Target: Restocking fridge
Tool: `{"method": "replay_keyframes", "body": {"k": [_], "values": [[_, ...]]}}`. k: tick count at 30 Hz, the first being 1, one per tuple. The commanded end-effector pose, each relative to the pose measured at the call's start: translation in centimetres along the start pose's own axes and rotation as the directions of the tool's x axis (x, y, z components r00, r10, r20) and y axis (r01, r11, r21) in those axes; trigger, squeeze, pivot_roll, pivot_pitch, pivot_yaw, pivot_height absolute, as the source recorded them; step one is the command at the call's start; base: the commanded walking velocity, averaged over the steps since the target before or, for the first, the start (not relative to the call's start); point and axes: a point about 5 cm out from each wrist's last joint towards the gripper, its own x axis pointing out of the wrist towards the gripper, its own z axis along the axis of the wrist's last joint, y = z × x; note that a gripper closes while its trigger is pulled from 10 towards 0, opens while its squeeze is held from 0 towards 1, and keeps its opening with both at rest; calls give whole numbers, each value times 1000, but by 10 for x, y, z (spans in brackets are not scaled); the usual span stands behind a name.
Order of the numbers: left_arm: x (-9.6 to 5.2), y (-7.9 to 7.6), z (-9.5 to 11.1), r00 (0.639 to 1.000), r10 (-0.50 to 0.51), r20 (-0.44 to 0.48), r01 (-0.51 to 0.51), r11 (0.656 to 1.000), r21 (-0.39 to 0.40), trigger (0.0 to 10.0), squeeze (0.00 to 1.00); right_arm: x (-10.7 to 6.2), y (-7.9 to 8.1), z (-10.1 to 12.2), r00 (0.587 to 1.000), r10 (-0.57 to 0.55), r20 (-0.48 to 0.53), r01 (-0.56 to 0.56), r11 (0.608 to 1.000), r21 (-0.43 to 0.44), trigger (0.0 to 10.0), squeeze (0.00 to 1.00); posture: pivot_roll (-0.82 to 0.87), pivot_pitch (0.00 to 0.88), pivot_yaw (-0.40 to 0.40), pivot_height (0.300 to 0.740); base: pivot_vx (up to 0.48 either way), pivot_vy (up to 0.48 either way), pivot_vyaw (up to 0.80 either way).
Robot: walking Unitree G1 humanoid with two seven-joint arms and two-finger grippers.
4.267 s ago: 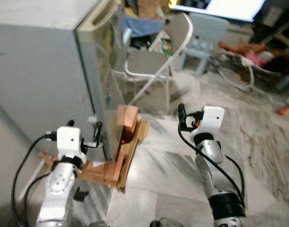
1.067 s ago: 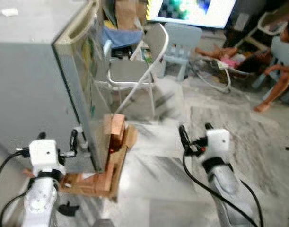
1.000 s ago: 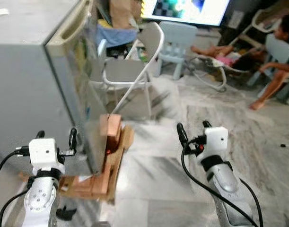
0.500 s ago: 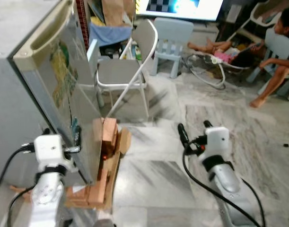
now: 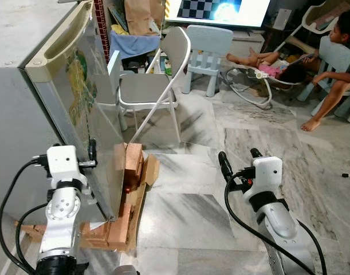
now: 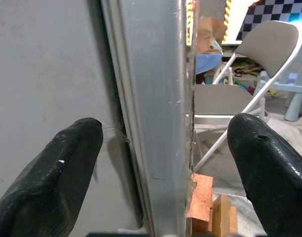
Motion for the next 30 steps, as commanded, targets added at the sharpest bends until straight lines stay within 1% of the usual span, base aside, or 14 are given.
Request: {"method": "replay_keyframes", "body": {"k": [1, 5, 8, 11, 16, 18, 20, 21, 22, 23, 24, 25, 27, 30], "values": [[6, -2, 3, 1000, -4, 14, 4, 1000, 0, 10000, 0, 0, -3, 5, 1000, -14, 11, 14, 1000, -4, 10000, 0, 22, 9, -44, 740, 0, 0, 0], [16, -6, 6, 1000, -4, 27, 4, 1000, -12, 10000, 0, -1, 0, 7, 1000, 8, 7, -8, 1000, 9, 10000, 0, 16, 10, -49, 740, 0, 0, 0], [28, -14, 12, 999, -20, 39, 22, 999, -28, 10000, 0, -7, 8, 8, 994, 108, -4, -108, 994, 29, 10000, 0, 2, 15, -50, 740, 0, 0, 0], [38, -22, 14, 999, -33, 41, 35, 999, -32, 10000, 0, -8, 11, 6, 988, 152, -23, -150, 987, 62, 10000, 0, -2, 16, -49, 740, 0, 0, 0], [45, -28, 17, 998, -46, 32, 48, 998, -49, 10000, 0, -7, 14, 7, 981, 191, -23, -188, 979, 83, 10000, 0, -4, 18, -47, 740, 0, 0, 0], [51, -39, 21, 996, -85, 28, 87, 993, -80, 10000, 0, -8, 19, 6, 967, 253, -31, -248, 962, 117, 10000, 0, -4, 16, -46, 740, 0, 0, 0], [54, -63, 33, 978, -195, 67, 199, 978, -57, 10000, 0, -10, 26, 3, 933, 352, -66, -340, 928, 150, 10000, 0, 0, 13, -46, 740, 0, 0, 0], [55, -78, 42, 960, -265, 93, 270, 962, -44, 10000, 0, -11, 27, 1, 921, 382, -79, -367, 917, 159, 10000, 0, 5, 10, -48, 740, 0, 0, 0], [50, -116, 63, 887, -434, 160, 444, 896, -31, 10000, 0, -14, 29, -4, 899, 424, -111, -400, 898, 185, 10000, 0, 9, 7, -48, 740, 0, 0, 0], [48, -125, 68, 864, -471, 177, 483, 875, -27, 10000, 0, -15, 29, -5, 895, 430, -118, -405, 894, 192, 10000, 0, 9, 7, -48, 740, 0, 0, 0], [43, -145, 81, 809, -548, 211, 564, 826, -16, 10000, 0, -16, 30, -7, 886, 446, -126, -419, 887, 194, 10000, 0, 14, 1, -48, 740, 0, 0, 0], [27, -178, 103, 680, -680, 275, 698, 715, 40, 10000, 0, -17, 28, -10, 873, 469, -132, -439, 875, 202, 10000, 0, 16, 0, -46, 740, 0, 0, 0], [11, -202, 120, 554, -769, 318, 788, 608, 97, 10000, 0, -18, 26, -14, 866, 481, -136, -448, 868, 214, 10000, 0, 16, 0, -43, 740, 0, 0, 0], [-15, -228, 141, 392, -839, 377, 877, 465, 121, 10000, 0, -15, 20, -20, 868, 477, -140, -443, 870, 218, 10000, 0, 11, 0, -35, 740, 0, 0, 0]]}}
